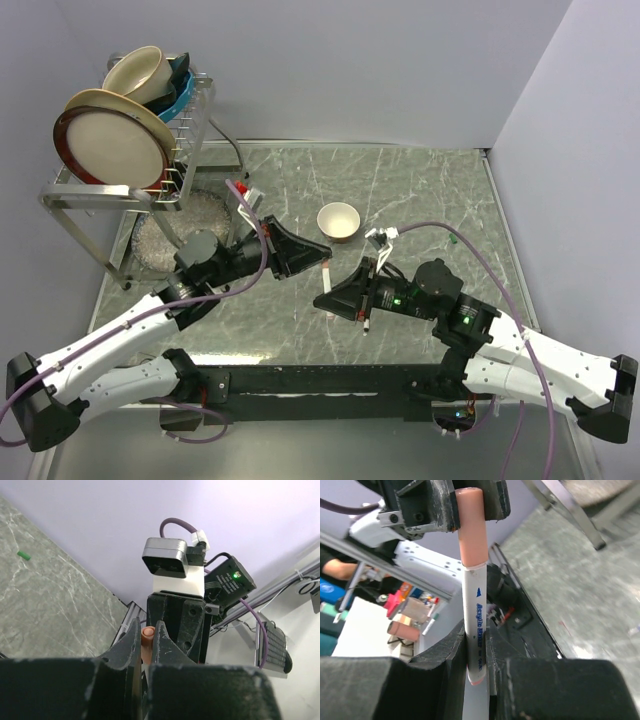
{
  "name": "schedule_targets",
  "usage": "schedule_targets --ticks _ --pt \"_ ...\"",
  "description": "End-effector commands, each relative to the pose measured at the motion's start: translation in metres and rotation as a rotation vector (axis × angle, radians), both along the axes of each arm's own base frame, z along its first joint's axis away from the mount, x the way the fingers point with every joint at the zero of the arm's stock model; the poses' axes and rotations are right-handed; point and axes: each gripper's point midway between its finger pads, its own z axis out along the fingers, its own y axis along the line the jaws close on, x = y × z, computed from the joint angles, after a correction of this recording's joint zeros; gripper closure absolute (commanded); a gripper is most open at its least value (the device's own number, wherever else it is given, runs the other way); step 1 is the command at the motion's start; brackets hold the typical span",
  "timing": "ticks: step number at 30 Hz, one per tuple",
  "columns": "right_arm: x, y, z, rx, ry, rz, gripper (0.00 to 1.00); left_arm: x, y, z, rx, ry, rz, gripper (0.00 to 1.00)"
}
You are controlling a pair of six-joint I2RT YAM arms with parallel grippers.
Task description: Insert the pens into the pen caps
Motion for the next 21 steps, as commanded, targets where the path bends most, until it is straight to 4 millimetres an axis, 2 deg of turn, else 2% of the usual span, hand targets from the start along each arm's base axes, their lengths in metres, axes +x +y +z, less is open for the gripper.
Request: schedule_targets --ticks 1,3,4,5,7,13,16,21 --pt "0.028 -0.015 0.074 0.145 -0.122 -0.174 1.0 -0.023 -0.005 -0.011 -0.004 0.034 -0.125 0.99" --pt "0.03 -0.016 0.082 0.143 -0.152 -0.179 1.0 -0.022 -0.005 -0.018 0.009 0.069 -0.116 0.99" --pt "0.031 -0.018 0.088 0.142 -0.166 -0.186 1.0 -0.027 -0.003 -0.006 -0.051 0.071 -0.14 0.99" --pt "0.033 -0.018 0.09 0.136 -0.174 -0.196 1.0 -0.028 -0.005 -0.012 -0.057 0.103 -0.158 0.99" --pt "0.037 -0.02 0.099 0.143 -0.2 -0.208 1.0 -0.034 -0.006 -0.01 -0.078 0.14 -0.198 0.99" --pt "0.037 -0.018 0.125 0.192 -0.18 -0.171 1.0 -0.035 0.0 -0.011 -0.057 0.135 -0.167 0.99" --pt "0.04 -0.017 0.13 0.19 -0.176 -0.179 1.0 -0.04 -0.002 -0.013 -0.065 0.154 -0.194 0.99" --pt "0.047 -0.017 0.131 0.174 -0.178 -0.185 1.0 -0.045 -0.008 -0.039 0.024 0.176 -0.183 0.99"
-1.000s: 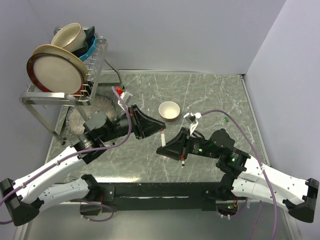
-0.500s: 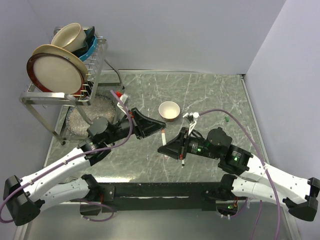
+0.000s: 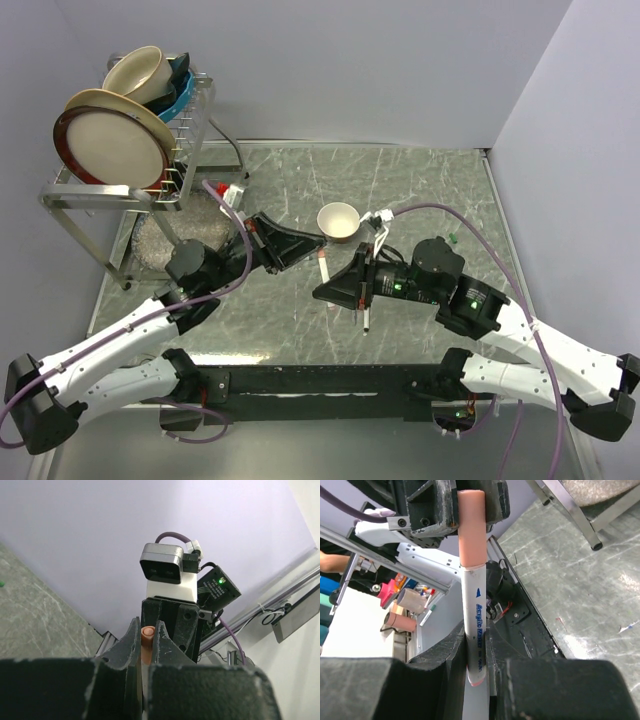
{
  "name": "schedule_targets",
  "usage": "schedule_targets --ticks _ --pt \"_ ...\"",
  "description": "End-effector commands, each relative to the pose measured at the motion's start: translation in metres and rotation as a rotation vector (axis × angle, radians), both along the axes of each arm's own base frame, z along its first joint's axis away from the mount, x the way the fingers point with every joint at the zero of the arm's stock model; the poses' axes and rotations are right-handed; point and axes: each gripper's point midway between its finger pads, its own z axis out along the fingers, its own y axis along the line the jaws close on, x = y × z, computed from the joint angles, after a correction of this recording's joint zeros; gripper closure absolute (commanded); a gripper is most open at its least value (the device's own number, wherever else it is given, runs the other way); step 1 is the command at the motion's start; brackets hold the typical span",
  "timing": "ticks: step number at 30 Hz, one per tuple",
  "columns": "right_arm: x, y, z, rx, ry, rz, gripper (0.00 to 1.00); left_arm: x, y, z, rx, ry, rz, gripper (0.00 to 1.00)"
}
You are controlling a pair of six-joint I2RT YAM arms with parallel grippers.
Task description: Insert the pens into the pen caps
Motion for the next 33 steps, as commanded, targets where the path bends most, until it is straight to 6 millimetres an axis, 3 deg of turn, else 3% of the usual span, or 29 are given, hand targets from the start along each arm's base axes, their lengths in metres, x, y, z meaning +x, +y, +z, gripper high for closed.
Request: schedule_targets --ticks 1,16,27,33 --pt "0.044 -0.019 0.098 0.245 -0.168 -0.22 1.0 -0.05 -0.017 -0.069 0.209 0.088 -0.235 0.99" --pt "0.075 -0.033 0.11 0.186 -0.264 -0.273 1.0 -0.063 -0.024 -0.097 0.31 0.139 -0.312 0.99" --pt "0.077 -0.025 0.121 0.289 -0.263 -0.224 1.0 -0.082 -0.027 -0.096 0.212 0.195 -0.362 0.99" --pt "0.097 -0.023 0.114 0.267 -0.229 -0.291 1.0 -0.096 -0.043 -0.107 0.275 0.211 -0.332 0.99"
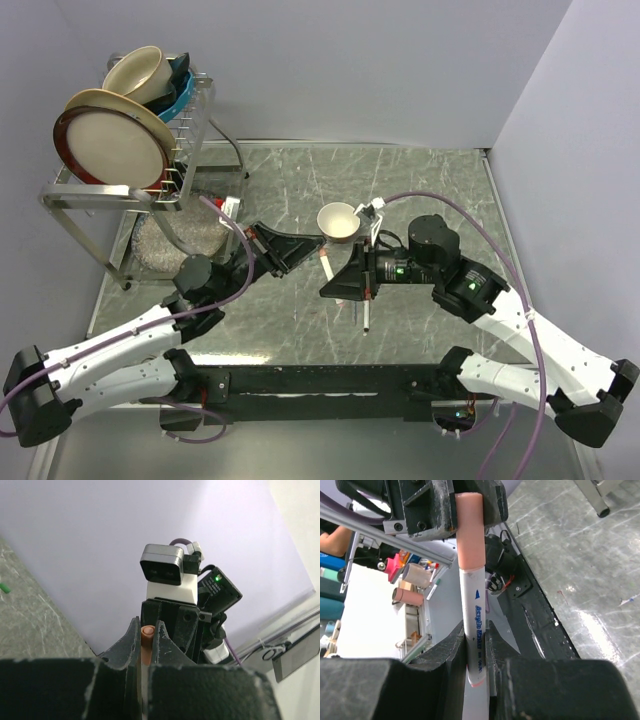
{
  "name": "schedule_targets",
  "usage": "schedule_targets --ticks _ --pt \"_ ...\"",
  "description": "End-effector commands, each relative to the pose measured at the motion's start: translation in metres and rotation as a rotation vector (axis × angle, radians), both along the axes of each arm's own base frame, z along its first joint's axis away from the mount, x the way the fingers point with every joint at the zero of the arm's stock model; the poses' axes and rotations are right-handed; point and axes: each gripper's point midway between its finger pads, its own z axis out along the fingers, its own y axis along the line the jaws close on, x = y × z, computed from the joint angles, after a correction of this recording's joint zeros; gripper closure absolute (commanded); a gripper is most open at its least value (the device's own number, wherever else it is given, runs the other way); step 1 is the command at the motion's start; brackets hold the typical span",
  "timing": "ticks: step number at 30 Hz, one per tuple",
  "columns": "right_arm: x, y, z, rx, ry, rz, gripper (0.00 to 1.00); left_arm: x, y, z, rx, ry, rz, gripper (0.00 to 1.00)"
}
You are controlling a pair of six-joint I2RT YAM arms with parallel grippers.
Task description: Insert the pens into the pen caps
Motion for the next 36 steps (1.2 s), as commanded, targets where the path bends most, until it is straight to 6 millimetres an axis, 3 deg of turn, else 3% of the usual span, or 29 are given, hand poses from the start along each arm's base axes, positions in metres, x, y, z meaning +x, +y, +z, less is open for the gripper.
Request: schedule_targets --ticks 1,14,20,22,24,28,30,31,33,34,36 --pt "0.091 -0.014 0.125 0.355 -0.325 -0.41 1.0 -0.106 -0.039 -0.091 0.331 0.106 -0.459 0.99" --pt "0.128 -0.027 0.145 0.253 -0.438 -0.551 1.0 -0.113 -0.031 -0.121 0.489 0.075 -0.43 0.99" --pt "0.138 -0.019 0.152 0.269 -0.445 -0.538 1.0 -0.116 -0.031 -0.109 0.404 0.058 -0.441 0.99" --pt "0.138 -0.015 0.143 0.281 -0.417 -0.51 1.0 -0.118 -0.03 -0.094 0.328 0.047 -0.447 0.99" --pt "0.136 -0.016 0.147 0.345 -0.39 -0.481 1.0 -0.121 -0.027 -0.089 0.275 0.035 -0.457 0.99" --pt "0.137 -0.013 0.137 0.348 -0.383 -0.455 1.0 -0.12 -0.03 -0.094 0.31 0.046 -0.459 0.99" --pt "0.136 -0.013 0.132 0.325 -0.385 -0.446 1.0 -0.109 -0.031 -0.085 0.322 0.047 -0.402 0.99" --pt "0.135 -0.012 0.128 0.315 -0.381 -0.437 1.0 -0.104 -0.03 -0.093 0.375 0.053 -0.373 0.99" --pt "0.133 -0.009 0.115 0.271 -0.369 -0.413 1.0 -0.086 -0.029 -0.077 0.396 0.042 -0.289 0.99" --pt "0.134 -0.009 0.103 0.249 -0.356 -0.412 1.0 -0.076 -0.026 -0.086 0.454 0.051 -0.251 0.99" --pt "0.134 -0.011 0.08 0.198 -0.34 -0.411 1.0 -0.065 -0.025 -0.076 0.465 0.052 -0.229 0.99"
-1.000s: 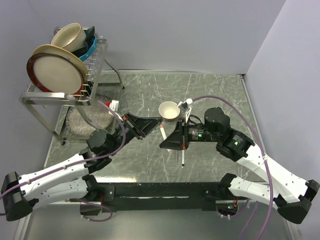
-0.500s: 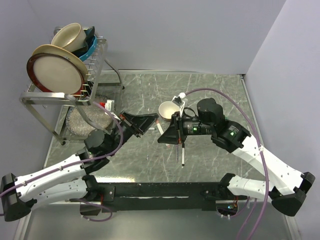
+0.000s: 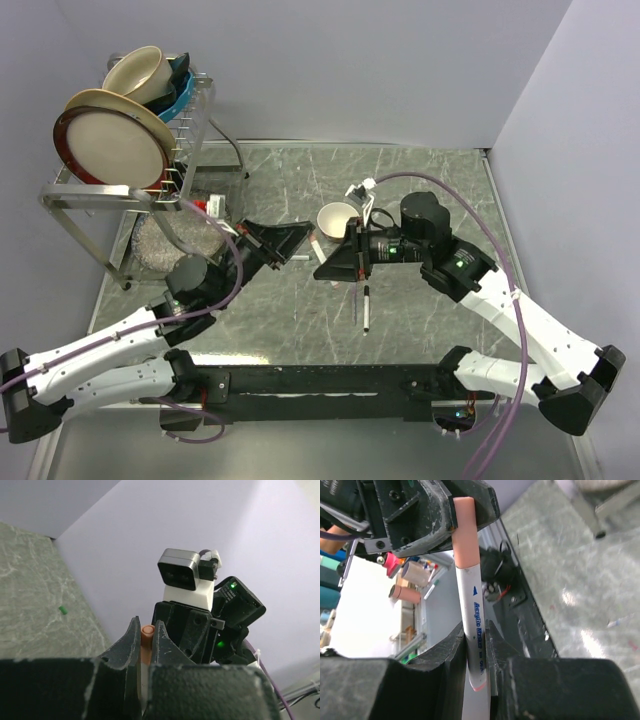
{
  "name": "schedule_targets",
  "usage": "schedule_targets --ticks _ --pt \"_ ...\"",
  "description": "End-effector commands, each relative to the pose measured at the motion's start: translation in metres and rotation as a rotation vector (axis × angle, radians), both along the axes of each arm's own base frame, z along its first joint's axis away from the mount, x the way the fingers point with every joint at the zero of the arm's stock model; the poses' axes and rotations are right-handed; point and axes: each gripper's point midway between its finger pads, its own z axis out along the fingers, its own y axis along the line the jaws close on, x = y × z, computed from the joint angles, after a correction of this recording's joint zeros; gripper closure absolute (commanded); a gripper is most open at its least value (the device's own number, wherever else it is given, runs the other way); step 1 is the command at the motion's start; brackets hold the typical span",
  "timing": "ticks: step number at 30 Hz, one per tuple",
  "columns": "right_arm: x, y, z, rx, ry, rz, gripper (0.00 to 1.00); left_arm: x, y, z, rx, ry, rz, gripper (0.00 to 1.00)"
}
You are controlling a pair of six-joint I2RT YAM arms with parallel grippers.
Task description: Insert the pens into the pen caps
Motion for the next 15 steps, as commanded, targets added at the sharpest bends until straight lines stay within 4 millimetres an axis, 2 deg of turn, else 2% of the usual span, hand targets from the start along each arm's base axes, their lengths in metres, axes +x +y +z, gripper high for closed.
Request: schedule_targets --ticks 1,3,6,7,10,13,15 --pt "0.103 -0.023 0.062 0.198 -0.293 -0.46 1.0 -0.076 -0.044 -0.084 0.378 0.11 -0.469 0.99" --pt "0.102 -0.026 0.043 0.17 -0.281 -0.465 1.0 -0.07 -0.044 -0.084 0.391 0.115 -0.46 0.99" --pt "0.098 -0.029 0.033 0.154 -0.276 -0.467 0.84 -0.063 -0.045 -0.096 0.446 0.149 -0.443 0.99" --pt "0.097 -0.03 0.032 0.153 -0.275 -0.465 0.75 -0.059 -0.044 -0.1 0.447 0.159 -0.436 0.99" --pt "0.087 -0.031 0.023 0.133 -0.262 -0.429 0.6 -0.043 -0.038 -0.103 0.429 0.176 -0.407 0.99" --pt "0.07 -0.033 0.001 0.089 -0.247 -0.366 0.5 -0.023 -0.031 -0.107 0.438 0.185 -0.366 0.99" --pt "0.064 -0.038 -0.019 0.025 -0.267 -0.34 0.47 -0.017 -0.029 -0.109 0.465 0.171 -0.364 0.99"
